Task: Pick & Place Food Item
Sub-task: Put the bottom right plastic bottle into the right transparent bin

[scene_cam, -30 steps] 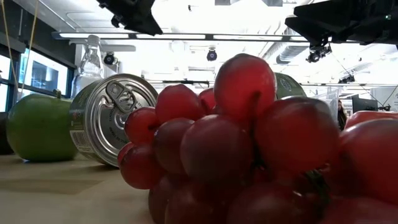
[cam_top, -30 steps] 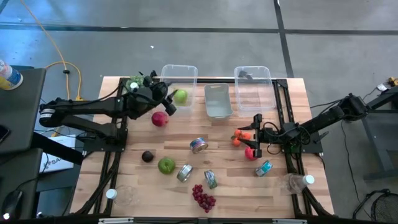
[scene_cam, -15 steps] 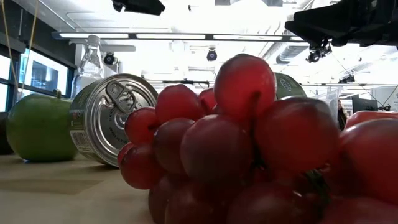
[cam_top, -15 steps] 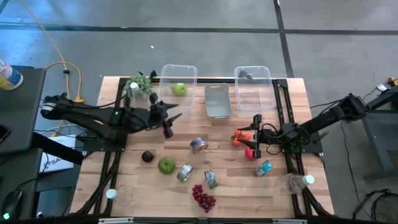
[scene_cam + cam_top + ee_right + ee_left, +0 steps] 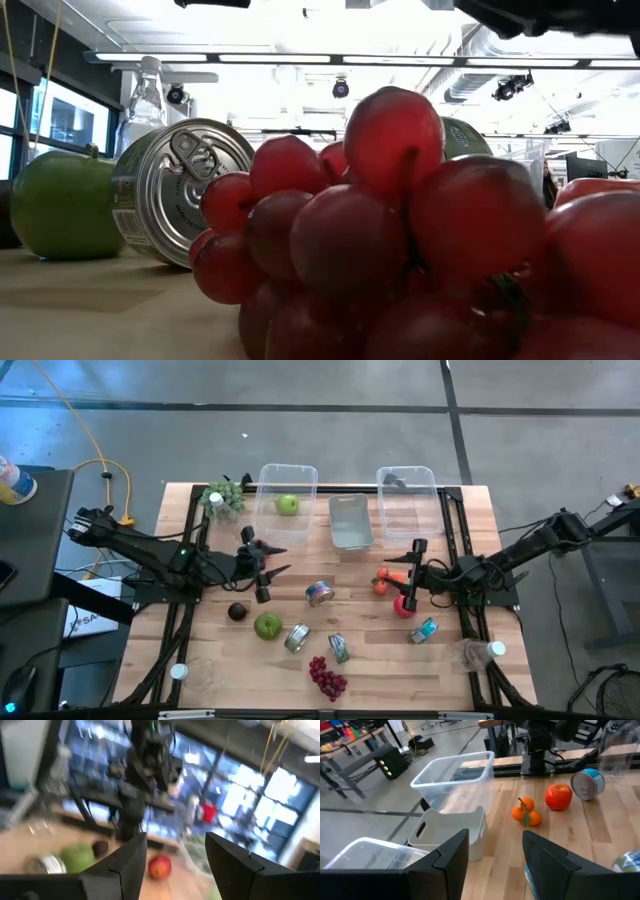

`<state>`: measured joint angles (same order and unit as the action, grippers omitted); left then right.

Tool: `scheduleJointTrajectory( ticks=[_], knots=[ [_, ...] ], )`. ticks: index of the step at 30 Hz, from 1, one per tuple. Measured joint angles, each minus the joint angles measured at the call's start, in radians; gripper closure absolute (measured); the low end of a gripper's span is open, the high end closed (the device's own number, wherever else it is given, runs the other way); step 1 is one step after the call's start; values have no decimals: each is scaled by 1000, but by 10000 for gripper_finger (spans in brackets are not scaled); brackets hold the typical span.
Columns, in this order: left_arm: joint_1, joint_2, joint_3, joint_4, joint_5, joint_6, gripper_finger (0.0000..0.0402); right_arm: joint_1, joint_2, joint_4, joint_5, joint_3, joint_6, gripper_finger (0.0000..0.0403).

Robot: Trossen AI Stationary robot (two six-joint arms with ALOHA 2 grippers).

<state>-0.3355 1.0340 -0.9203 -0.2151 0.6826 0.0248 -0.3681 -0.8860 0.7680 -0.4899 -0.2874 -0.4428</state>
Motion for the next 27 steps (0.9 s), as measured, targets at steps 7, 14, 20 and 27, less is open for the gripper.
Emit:
scheduleJointTrajectory(
  ticks=[7,14,20,27],
  knots=[
    [-22,0,0,-47,0,28,224,-38,18,-790,-113,-372,254,209],
    [-21,0,0,-86,0,90,224,-142,14,-1154,-97,-654,595,209],
    [-21,0,0,-110,0,107,224,-245,21,-1128,-78,-682,573,209],
    [-21,0,0,-114,0,107,224,-271,15,-986,-51,-683,457,209]
  ],
)
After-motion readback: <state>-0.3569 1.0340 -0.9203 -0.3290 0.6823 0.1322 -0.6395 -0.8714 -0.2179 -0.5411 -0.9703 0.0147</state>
